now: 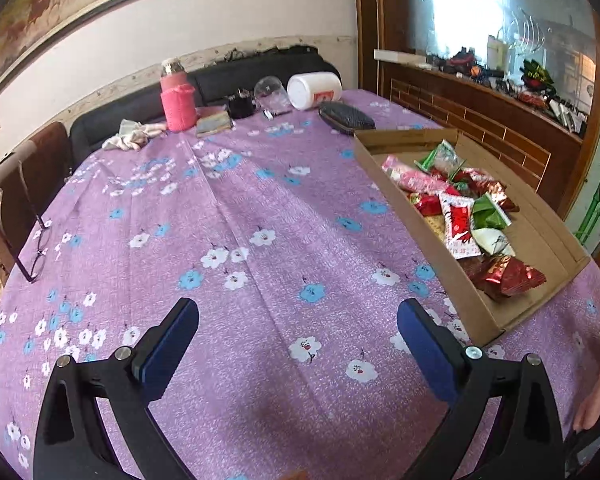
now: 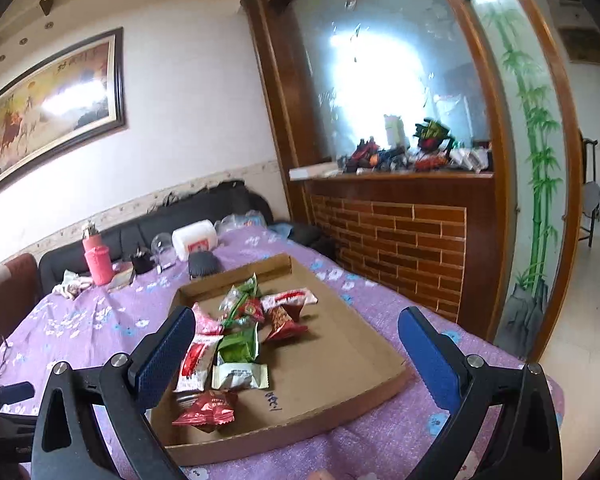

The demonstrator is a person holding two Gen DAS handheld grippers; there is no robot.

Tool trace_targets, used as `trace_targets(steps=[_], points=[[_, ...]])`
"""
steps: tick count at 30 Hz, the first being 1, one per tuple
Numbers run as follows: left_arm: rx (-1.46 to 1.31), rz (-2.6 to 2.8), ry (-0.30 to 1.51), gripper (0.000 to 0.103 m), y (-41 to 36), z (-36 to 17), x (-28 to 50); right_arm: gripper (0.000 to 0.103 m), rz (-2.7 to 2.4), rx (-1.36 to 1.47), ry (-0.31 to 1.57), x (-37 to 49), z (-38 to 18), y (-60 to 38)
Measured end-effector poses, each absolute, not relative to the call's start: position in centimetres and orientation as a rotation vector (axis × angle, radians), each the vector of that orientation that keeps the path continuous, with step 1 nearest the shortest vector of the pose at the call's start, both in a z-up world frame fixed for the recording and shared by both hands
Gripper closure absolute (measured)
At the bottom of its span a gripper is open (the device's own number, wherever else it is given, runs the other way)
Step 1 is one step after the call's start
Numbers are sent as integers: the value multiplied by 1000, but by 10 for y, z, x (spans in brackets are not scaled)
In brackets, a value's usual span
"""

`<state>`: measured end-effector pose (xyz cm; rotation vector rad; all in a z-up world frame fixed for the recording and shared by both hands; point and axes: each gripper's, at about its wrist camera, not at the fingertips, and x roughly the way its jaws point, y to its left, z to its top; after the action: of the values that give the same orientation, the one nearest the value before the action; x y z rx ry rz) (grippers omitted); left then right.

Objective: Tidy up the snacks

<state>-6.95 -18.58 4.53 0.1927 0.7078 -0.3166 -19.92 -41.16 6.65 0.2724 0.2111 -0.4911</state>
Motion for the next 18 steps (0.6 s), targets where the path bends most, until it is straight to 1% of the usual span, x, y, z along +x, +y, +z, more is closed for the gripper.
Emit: trace_targets(steps=[8,10,14,18], points=[[221,-258,616,3,-180,53,-91,1,-551,255,114,-217,69,-403],[216,-218,613,3,-177,53,-89,1,-558,247,99,-220,69,-401],[215,-178,664,3,-175,45,-82,1,-571,258,96,-223,68,-402],[251,-106,619,3,-179,43,-85,1,-594,256,67,-229,68,-401]])
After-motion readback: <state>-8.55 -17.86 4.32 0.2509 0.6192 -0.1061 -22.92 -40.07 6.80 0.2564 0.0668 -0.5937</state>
